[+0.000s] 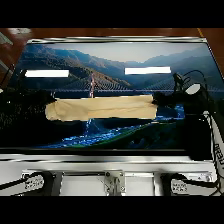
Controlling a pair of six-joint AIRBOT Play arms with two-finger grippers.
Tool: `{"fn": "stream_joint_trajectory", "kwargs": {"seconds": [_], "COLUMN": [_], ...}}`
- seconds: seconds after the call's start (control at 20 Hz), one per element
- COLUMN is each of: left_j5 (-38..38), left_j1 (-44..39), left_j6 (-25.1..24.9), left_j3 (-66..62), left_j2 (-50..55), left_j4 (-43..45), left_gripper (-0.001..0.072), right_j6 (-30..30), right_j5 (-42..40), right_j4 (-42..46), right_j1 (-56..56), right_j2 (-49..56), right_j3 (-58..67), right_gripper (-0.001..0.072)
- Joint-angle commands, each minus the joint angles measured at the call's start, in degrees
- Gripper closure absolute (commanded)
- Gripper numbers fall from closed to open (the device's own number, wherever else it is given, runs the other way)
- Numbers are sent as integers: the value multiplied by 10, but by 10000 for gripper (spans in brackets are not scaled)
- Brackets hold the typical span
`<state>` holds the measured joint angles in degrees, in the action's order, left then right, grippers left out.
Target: Fold the shirts.
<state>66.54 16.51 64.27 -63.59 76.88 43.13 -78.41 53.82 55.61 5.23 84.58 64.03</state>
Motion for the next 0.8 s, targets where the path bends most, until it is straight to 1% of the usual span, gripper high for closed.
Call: {"fn": "stream_joint_trajectory", "kwargs": {"seconds": [0.0, 0.1, 0.2, 0.25, 0.3, 0.35, 0.4, 0.45, 0.5, 0.55, 0.6, 0.65, 0.7, 0.75], "left_j5": [-5, -6, -12, -24, -37, -43, -42, -38, -19, 8, 37, 64, 81, 92], "left_j1": [-2, -4, -4, -3, -3, -3, -4, -3, 0, 7, 14, 22, 27, 30], "left_j6": [1, 1, 1, 18, 36, 42, 41, 42, 42, 42, 42, 47, 51, 55], "left_j3": [-68, -77, -78, -78, -78, -78, -78, -81, -91, -108, -128, -149, -164, -177], "left_j2": [87, 130, 165, 179, 190, 196, 198, 198, 198, 198, 197, 195, 191, 185], "left_j4": [-27, -35, -35, -35, -35, -37, -38, -38, -37, -37, -38, -38, -38, -38], "left_gripper": [665, 665, 665, 665, 665, 644, 477, 219, 40, 25, 26, 30, 31, 31], "right_j6": [6, 7, -7, -9, -8, -5, -3, 4, 14, 19, 21, 2, -16, -18], "right_j5": [-66, -91, -92, -89, -89, -92, -94, -80, -56, -19, 14, 52, 76, 87], "right_j4": [17, 42, 64, 64, 64, 64, 63, 68, 78, 107, 147, 182, 179, 143], "right_j1": [-25, -51, -58, -57, -56, -54, -53, -51, -47, -40, -30, -14, 3, 23], "right_j2": [53, 84, 108, 115, 119, 119, 118, 116, 114, 109, 101, 97, 98, 104], "right_j3": [51, 70, 78, 78, 78, 78, 79, 86, 97, 107, 109, 109, 108, 106], "right_gripper": [648, 648, 647, 646, 619, 460, 197, 85, 84, 79, 78, 45, 27, 27]}}
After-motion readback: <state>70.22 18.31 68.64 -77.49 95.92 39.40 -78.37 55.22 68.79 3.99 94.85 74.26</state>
